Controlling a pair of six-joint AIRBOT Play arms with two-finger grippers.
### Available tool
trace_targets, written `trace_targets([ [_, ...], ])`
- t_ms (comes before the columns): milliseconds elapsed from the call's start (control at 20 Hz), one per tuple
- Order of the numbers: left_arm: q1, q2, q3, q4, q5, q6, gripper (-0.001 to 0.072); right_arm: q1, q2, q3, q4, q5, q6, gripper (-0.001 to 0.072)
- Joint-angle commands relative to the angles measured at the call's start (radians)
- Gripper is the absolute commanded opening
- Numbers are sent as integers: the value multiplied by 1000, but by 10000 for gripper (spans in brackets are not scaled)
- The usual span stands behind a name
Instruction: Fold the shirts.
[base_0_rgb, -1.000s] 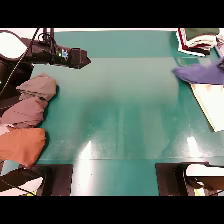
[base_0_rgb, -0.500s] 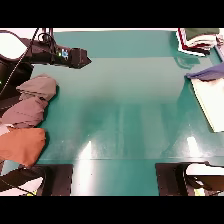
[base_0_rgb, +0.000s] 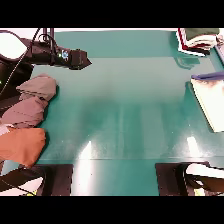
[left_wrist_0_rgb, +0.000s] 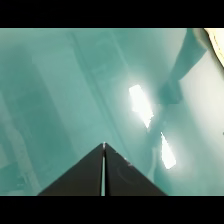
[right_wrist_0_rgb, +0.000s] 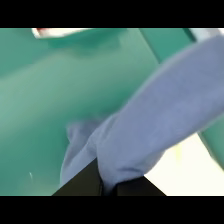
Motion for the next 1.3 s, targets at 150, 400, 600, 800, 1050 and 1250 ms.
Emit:
trace_targets([
  [150, 0, -1, 0, 0, -1, 25, 27, -165, 194, -370, -24, 97, 3, 24],
  [400, 0, -1, 0, 0, -1, 34, 28, -298, 293, -556, -70, 93, 2, 554],
  [600, 0, -1, 0, 0, -8, 34, 27, -264, 351, -503, 73, 69, 2, 565],
  [800, 0, -1, 0, -1, -12, 32, 27, 0, 434, -494, 226, 40, 2, 564],
  [1050, 0, -1, 0, -1, -2, 32, 28, 500, 495, -545, 216, 12, 3, 561],
  [1250, 0, -1, 0, -2, 45, 32, 28, 808, 465, -545, 214, -49, 3, 472],
])
